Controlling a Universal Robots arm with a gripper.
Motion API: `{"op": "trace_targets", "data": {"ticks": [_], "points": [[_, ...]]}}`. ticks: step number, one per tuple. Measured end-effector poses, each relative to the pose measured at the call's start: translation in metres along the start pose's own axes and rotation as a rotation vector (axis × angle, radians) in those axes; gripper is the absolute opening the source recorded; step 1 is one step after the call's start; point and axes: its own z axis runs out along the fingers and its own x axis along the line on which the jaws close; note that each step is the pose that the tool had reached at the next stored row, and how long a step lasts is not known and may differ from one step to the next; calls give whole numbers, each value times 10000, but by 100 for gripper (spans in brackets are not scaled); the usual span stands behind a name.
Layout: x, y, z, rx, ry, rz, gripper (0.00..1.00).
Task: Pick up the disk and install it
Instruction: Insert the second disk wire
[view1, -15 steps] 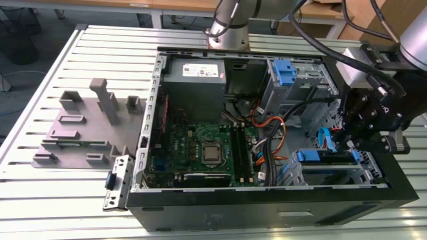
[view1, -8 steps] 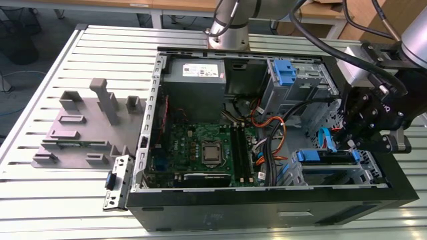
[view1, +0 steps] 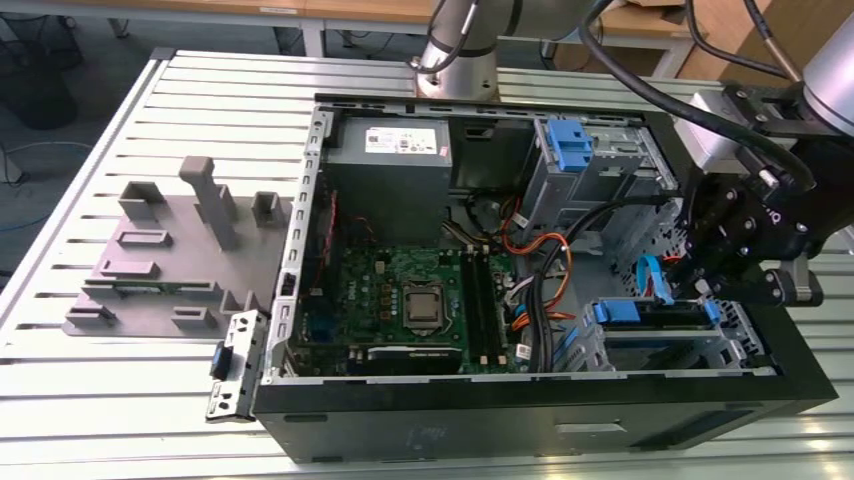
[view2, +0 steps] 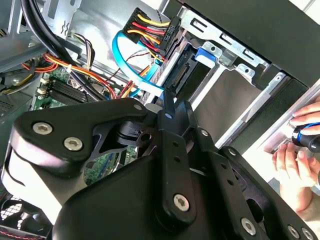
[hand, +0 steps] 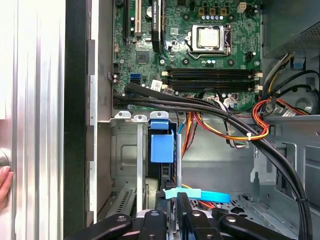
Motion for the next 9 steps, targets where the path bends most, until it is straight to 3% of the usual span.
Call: {"op": "trace_targets", "data": {"ticks": [9], "points": [[-1,2,-110,0,1,0,24]]}}
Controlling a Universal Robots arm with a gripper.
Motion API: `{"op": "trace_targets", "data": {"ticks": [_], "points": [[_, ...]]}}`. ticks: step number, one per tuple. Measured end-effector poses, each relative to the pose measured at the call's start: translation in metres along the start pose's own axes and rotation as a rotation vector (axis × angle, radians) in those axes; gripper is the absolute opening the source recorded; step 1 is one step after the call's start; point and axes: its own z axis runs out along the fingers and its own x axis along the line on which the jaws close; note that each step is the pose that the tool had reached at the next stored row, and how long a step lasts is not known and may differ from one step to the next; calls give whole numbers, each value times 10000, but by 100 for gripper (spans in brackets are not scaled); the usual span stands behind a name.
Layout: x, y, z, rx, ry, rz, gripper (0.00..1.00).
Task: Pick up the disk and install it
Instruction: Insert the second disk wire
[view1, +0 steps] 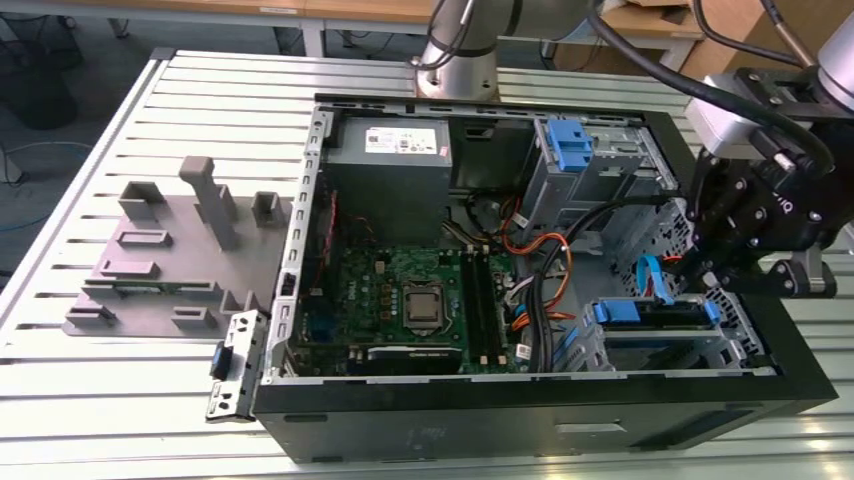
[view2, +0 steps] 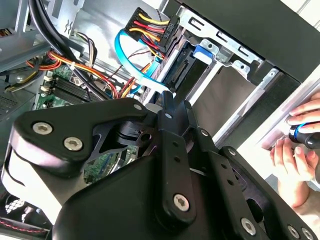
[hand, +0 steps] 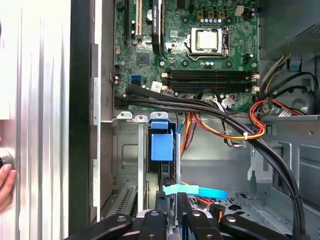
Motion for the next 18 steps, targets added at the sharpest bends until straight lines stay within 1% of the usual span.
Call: {"op": "trace_targets", "data": {"ticks": [2,8,10,11,13,15,18], "points": [[0,0,-10,0,-2,0,24],[0,0,-12,0,-1,0,24],[0,0,-13,0,-1,0,25],[0,0,-14,0,0,0,31],[-6,0,-16,0,4,0,31],[-39,0,-12,0,2,-1,31],[-122,1,-5,0,1,0,31]]}}
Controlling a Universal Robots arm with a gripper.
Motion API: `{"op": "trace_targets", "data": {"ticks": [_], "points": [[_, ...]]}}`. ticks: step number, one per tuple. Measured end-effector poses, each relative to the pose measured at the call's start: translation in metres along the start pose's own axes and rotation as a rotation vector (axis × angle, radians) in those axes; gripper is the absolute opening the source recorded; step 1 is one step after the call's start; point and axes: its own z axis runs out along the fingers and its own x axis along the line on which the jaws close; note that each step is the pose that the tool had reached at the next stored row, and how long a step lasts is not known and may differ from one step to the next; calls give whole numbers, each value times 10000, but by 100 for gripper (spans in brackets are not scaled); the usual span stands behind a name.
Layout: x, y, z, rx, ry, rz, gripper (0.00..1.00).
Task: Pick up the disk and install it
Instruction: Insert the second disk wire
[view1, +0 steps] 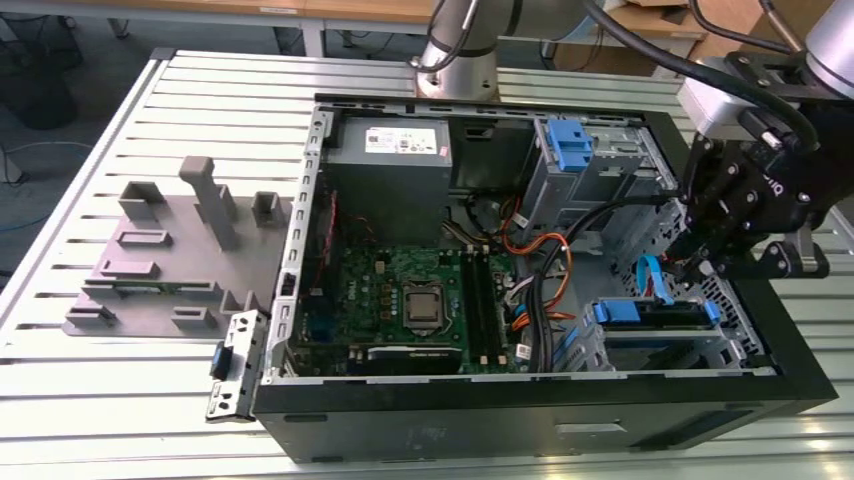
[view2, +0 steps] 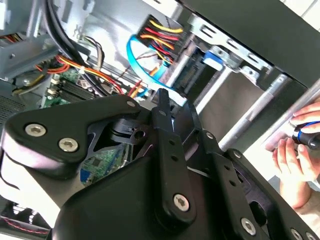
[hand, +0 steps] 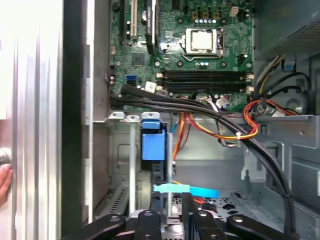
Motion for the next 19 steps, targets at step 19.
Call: {"op": "trace_targets", "data": {"ticks": [19], "points": [[-166,-358,83,0,-1,1,31]]}}
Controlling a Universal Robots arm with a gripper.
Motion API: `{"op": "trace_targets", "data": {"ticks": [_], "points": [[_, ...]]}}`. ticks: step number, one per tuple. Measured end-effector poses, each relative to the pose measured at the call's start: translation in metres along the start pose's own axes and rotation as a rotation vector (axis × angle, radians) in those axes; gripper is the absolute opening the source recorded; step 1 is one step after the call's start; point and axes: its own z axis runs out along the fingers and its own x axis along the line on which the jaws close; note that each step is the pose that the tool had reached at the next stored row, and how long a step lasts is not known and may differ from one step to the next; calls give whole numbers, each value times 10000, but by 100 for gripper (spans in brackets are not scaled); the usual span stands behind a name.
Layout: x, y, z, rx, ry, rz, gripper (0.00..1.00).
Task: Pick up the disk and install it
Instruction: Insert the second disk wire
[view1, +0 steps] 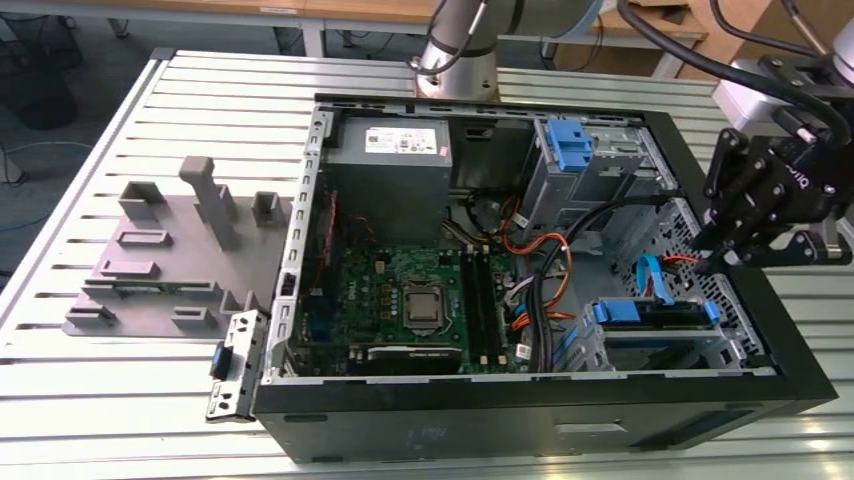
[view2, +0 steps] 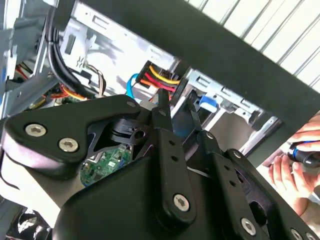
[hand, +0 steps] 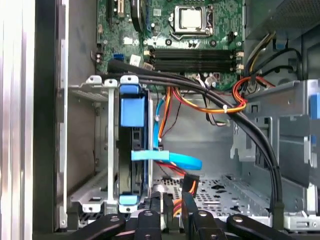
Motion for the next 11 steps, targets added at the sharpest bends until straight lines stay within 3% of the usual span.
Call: {"op": "trace_targets", "data": {"ticks": [6,11], "points": [[-2,-91,28,-1,-1,-1,31],[-1,-96,90,-1,2,1,31]]}}
